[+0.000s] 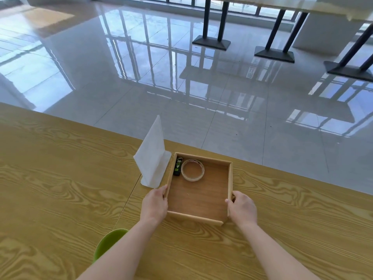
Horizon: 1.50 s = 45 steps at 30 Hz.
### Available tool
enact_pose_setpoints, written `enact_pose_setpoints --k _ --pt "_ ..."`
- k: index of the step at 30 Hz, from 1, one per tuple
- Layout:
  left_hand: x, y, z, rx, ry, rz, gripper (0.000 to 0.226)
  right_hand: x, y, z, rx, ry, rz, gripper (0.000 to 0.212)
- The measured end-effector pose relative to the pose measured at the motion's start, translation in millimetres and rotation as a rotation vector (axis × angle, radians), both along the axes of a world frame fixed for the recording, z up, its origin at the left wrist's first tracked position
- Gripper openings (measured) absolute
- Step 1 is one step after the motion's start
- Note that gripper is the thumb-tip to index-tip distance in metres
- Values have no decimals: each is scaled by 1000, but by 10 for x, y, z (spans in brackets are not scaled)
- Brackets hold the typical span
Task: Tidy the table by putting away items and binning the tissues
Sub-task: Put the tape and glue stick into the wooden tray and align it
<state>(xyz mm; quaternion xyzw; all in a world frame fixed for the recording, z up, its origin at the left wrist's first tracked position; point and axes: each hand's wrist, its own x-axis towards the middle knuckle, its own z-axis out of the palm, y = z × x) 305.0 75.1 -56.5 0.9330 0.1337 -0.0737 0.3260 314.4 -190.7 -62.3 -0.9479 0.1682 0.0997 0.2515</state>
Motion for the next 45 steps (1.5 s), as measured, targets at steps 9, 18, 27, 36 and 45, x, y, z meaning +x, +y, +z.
enact_pose_setpoints --k 9,18,27,36,45 --pt "82 112 -3 4 -33 10 38 58 134 -8 3 -24 -17 15" --pt "120 237 -34 7 -16 11 43 58 220 -34 18 -20 -12 24" --pt "123 268 -22 -10 -13 0 44 38 243 -5 56 3 -47 38" --pt "122 301 -51 -1 -15 -16 43 13 258 -20 72 33 -61 42" --pt "111 316 -49 -7 -23 -9 44 -1 261 -29 63 49 -68 41"
